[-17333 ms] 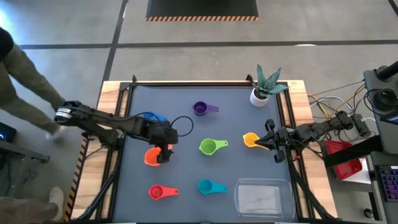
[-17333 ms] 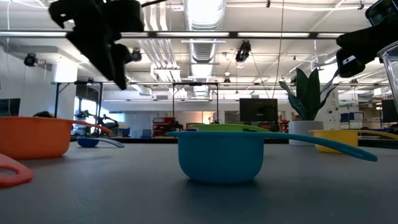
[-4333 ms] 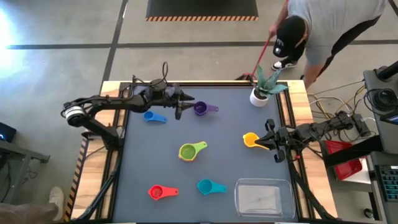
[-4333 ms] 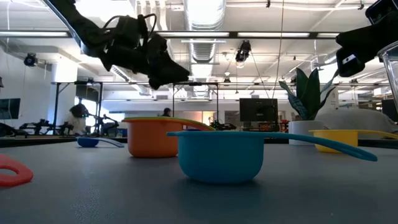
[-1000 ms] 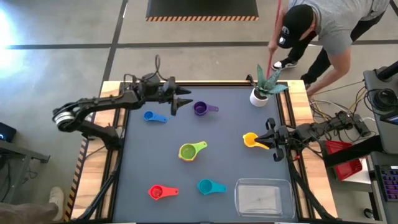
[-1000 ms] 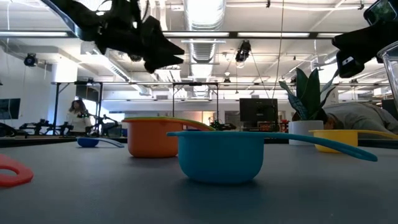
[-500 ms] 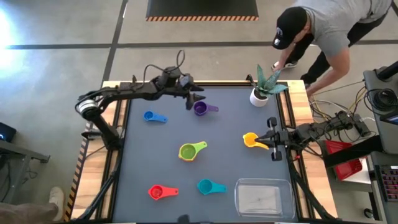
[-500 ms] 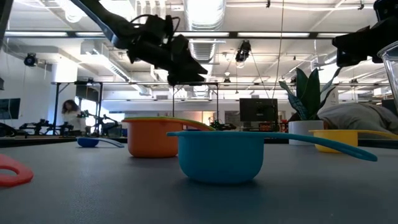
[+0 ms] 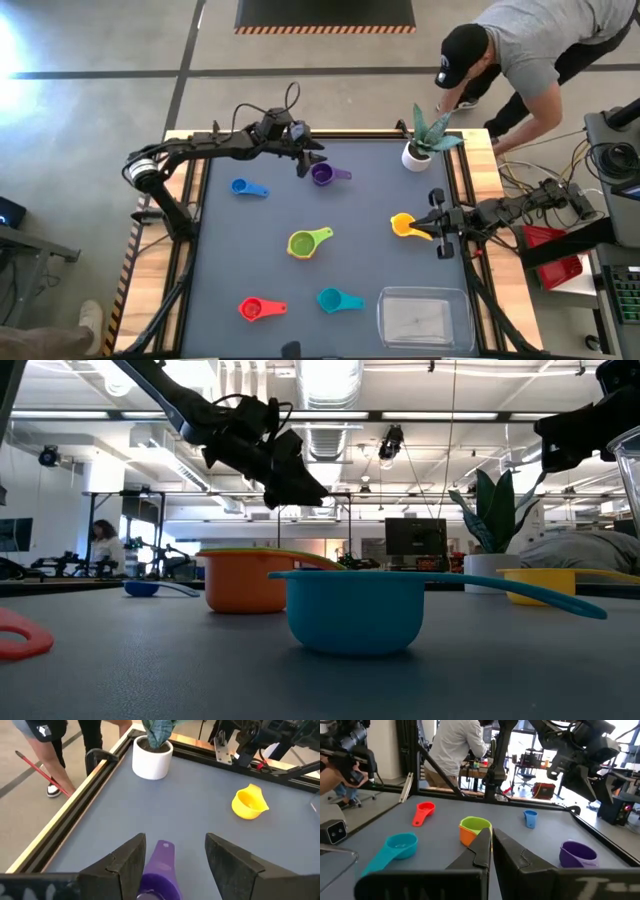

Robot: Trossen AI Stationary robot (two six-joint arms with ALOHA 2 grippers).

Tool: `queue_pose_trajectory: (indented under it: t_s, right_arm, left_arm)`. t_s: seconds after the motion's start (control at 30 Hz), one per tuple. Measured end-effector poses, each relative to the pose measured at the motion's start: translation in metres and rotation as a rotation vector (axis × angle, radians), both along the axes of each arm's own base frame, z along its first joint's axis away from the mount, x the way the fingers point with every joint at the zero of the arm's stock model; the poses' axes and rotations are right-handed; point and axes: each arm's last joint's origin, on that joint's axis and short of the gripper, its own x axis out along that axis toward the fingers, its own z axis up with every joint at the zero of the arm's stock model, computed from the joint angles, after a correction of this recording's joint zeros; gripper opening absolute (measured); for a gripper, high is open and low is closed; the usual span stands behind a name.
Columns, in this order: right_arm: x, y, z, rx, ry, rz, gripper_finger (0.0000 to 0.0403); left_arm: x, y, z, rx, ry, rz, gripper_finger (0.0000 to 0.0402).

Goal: Nest measuring cups in basket
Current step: Stack the purple measuring cup on top of the green measuring cup

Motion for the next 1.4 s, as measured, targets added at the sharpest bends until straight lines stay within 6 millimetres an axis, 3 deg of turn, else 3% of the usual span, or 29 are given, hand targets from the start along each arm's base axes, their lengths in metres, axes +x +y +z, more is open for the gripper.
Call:
queue_pose_trajectory:
  t_s: [1.2,1.4]
  right_arm:
    - [0.000,0.000,0.001,0.001,-0.005,-0.001,0.0009]
    - [0.000,0.000,0.001,0.001,-0.005,0.000,0.0009]
  left_arm:
    - [-0.006,0.001,0.012,0.015,-0.044,-0.010,0.0184]
    - [-0.008,0.001,0.004,0.011,0.036,0.000,0.0183]
